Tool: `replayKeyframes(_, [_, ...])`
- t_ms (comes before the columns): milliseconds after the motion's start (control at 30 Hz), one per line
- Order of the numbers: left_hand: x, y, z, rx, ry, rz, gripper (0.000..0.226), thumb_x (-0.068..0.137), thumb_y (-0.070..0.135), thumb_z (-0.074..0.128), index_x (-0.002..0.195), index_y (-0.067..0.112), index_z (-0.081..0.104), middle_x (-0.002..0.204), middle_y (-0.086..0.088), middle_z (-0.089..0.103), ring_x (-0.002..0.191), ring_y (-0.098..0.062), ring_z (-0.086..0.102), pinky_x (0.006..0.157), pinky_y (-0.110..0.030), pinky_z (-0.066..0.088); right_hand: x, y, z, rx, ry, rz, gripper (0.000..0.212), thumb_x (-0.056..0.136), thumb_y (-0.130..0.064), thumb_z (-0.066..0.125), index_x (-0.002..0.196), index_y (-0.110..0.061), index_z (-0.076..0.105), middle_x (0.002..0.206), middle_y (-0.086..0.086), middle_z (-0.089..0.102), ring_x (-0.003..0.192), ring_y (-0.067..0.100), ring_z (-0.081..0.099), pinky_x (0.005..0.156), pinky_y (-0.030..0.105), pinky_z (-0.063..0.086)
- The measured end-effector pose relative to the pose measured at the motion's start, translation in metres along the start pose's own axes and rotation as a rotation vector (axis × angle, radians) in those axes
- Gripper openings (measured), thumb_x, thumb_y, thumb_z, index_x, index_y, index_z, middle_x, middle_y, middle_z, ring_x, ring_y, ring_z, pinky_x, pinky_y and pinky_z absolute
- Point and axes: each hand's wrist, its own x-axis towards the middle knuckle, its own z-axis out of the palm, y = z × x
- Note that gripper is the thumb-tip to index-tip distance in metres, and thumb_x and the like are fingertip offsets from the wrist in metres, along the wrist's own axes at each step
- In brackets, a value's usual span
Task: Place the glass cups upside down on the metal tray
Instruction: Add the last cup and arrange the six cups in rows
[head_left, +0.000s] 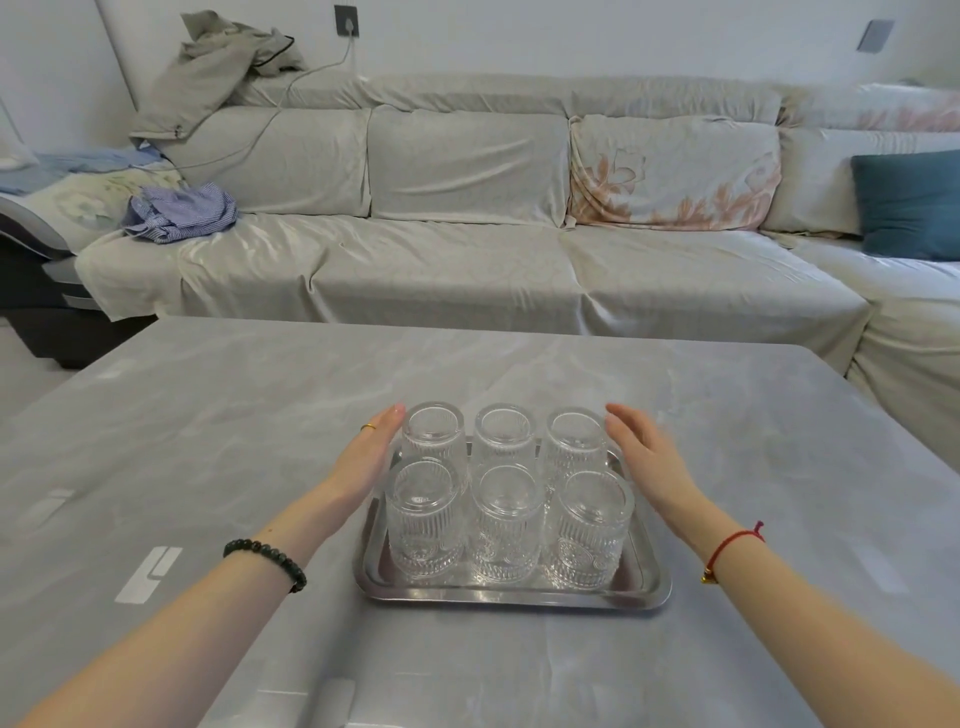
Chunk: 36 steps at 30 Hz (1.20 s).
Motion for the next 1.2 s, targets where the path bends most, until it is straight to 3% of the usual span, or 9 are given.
replayKeyframes(200, [-0.029, -0.015, -0.002, -0.094, 0.0, -0.004, 0.047, 0.093, 0.043, 0.025, 0.135, 0.023, 0.033, 0.146, 0.006, 0.031, 0.135, -0.011, 0.027, 0.115, -0.035, 0.017, 0.008, -0.036, 0.029, -0.459, -0.23, -0.321, 0.039, 0.09, -0.034, 0.047, 0.127, -0.02, 0.047, 0.136, 0.001, 0.049, 0.126, 0.017, 0.041, 0.105, 0.03, 0.028])
replayKeyframes(367, [-0.042, -0.004, 0.01, -0.145, -0.076, 0.014, 0.033, 0.095, 0.036, 0.021, 0.085, 0.039, 0.052, 0.104, 0.026, 0.051, 0.087, 0.02, 0.052, 0.079, 0.003, 0.036, 0.01, -0.047, 0.049, -0.794, -0.346, -0.274, 0.041, 0.094, -0.041, 0.033, 0.129, -0.024, 0.045, 0.142, 0.002, 0.044, 0.139, 0.019, 0.024, 0.114, 0.053, 0.009])
replayKeyframes(467, [-0.04, -0.005, 0.011, -0.186, -0.063, 0.013, 0.027, 0.095, 0.038, 0.021, 0.11, 0.036, 0.042, 0.119, 0.018, 0.042, 0.115, 0.0, 0.041, 0.106, -0.02, 0.026, 0.006, -0.047, 0.047, -0.796, -0.359, -0.283, 0.042, 0.094, -0.042, 0.03, 0.13, -0.024, 0.043, 0.141, 0.003, 0.046, 0.137, 0.02, 0.029, 0.114, 0.054, 0.011])
replayKeyframes(633, [-0.049, -0.02, 0.006, -0.145, -0.055, 0.076, 0.042, 0.091, 0.042, 0.031, 0.13, 0.029, 0.038, 0.129, 0.018, 0.038, 0.121, 0.001, 0.033, 0.101, -0.018, 0.022, -0.012, -0.035, 0.016, -0.367, -0.203, -0.26, 0.059, 0.084, -0.05, 0.05, 0.135, -0.025, 0.034, 0.144, -0.005, 0.038, 0.129, 0.011, 0.035, 0.107, 0.028, 0.025])
replayKeyframes(800, [-0.066, -0.059, -0.002, 0.194, -0.079, 0.117, 0.09, 0.062, 0.064, 0.064, 0.137, 0.027, 0.031, 0.132, 0.017, 0.044, 0.121, 0.0, 0.04, 0.1, -0.021, 0.031, -0.066, 0.003, 0.0, -0.145, -0.018, -0.169, 0.089, 0.061, -0.053, 0.068, 0.136, -0.033, 0.023, 0.135, -0.017, 0.031, 0.117, -0.004, 0.032, 0.099, 0.023, 0.027])
replayKeyframes(900, [-0.07, -0.071, 0.005, 0.284, -0.029, 0.175, 0.079, 0.068, 0.054, 0.067, 0.134, 0.027, 0.035, 0.123, 0.015, 0.055, 0.112, 0.0, 0.049, 0.088, -0.017, 0.037, -0.087, 0.024, 0.011, -0.173, -0.021, -0.202, 0.093, 0.065, -0.031, 0.079, 0.138, -0.027, 0.02, 0.144, -0.011, 0.028, 0.131, 0.004, 0.028, 0.109, 0.028, 0.024])
replayKeyframes(1000, [-0.068, -0.073, 0.011, 0.264, 0.029, 0.217, 0.062, 0.078, 0.034, 0.066, 0.132, 0.025, 0.039, 0.129, 0.012, 0.053, 0.12, -0.005, 0.047, 0.094, -0.023, 0.035, -0.094, 0.03, 0.023, -0.202, -0.007, -0.232, 0.094, 0.07, -0.018, 0.075, 0.141, -0.025, 0.013, 0.15, -0.008, 0.02, 0.138, 0.008, 0.019, 0.112, 0.027, 0.018])
replayKeyframes(1133, [-0.067, -0.071, 0.014, 0.249, 0.028, 0.219, 0.061, 0.079, 0.029, 0.066, 0.133, 0.022, 0.038, 0.133, 0.009, 0.051, 0.123, -0.008, 0.045, 0.102, -0.032, 0.038, -0.093, 0.03, 0.026, -0.206, 0.017, -0.232, 0.093, 0.073, -0.013, 0.072, 0.142, -0.024, 0.01, 0.151, -0.009, 0.019, 0.138, 0.008, 0.019, 0.11, 0.025, 0.018])
replayKeyframes(1200, [-0.069, -0.071, 0.012, 0.249, 0.026, 0.218, 0.063, 0.079, 0.03, 0.066, 0.134, 0.023, 0.037, 0.134, 0.011, 0.049, 0.124, -0.007, 0.043, 0.101, -0.027, 0.035, -0.095, 0.029, 0.024, -0.192, 0.026, -0.207, 0.095, 0.071, -0.013, 0.073, 0.142, -0.023, 0.01, 0.15, -0.008, 0.02, 0.137, 0.008, 0.02, 0.112, 0.028, 0.019])
